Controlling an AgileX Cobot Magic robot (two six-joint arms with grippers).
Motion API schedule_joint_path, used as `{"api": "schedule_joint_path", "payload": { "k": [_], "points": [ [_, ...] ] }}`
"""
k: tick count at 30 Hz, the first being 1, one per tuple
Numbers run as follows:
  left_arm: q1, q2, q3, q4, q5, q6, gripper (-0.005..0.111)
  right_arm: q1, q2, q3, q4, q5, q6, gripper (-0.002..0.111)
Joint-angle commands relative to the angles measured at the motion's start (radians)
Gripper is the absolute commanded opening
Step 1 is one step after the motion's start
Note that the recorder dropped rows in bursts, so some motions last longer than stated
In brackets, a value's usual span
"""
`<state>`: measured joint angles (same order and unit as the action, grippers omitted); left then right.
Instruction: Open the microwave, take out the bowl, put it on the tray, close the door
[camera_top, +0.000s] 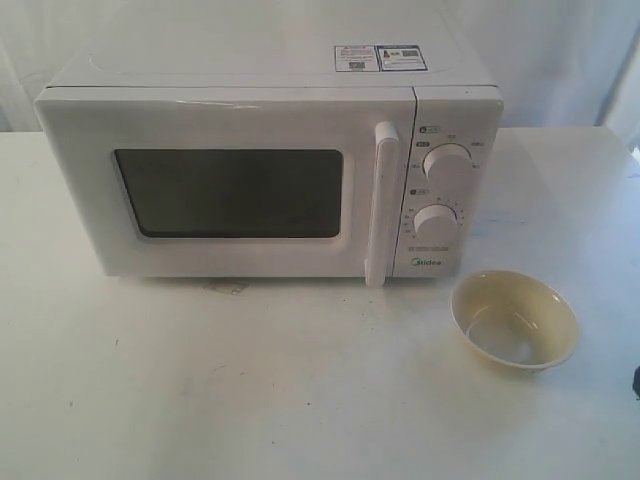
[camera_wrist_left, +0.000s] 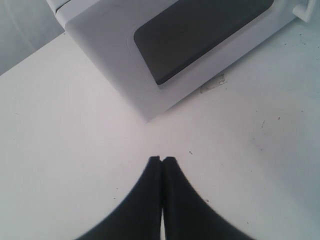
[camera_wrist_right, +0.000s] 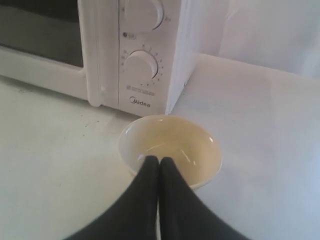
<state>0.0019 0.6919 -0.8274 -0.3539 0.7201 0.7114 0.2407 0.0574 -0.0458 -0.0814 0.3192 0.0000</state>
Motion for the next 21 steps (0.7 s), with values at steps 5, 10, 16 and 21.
{"api": "schedule_joint_path", "payload": {
  "k": [5,10,16,21],
  "points": [
    [-0.005,-0.006,-0.005,-0.012,0.004,-0.006,0.0,-0.004,0.003,0.046,0.081,-0.019,0.047,0.0],
    [-0.005,-0.006,-0.005,-0.012,0.004,-0.006,0.0,-0.004,0.003,0.046,0.081,-0.017,0.051,0.0],
    [-0.005,-0.006,-0.005,-0.012,0.004,-0.006,0.0,-0.049,-0.057,0.046,0.081,0.038,0.048,0.0],
    [-0.005,-0.004,-0.005,-0.012,0.007,-0.006,0.0,-0.164,-0.057,0.046,0.081,0.04,0.051,0.0]
  ]
}}
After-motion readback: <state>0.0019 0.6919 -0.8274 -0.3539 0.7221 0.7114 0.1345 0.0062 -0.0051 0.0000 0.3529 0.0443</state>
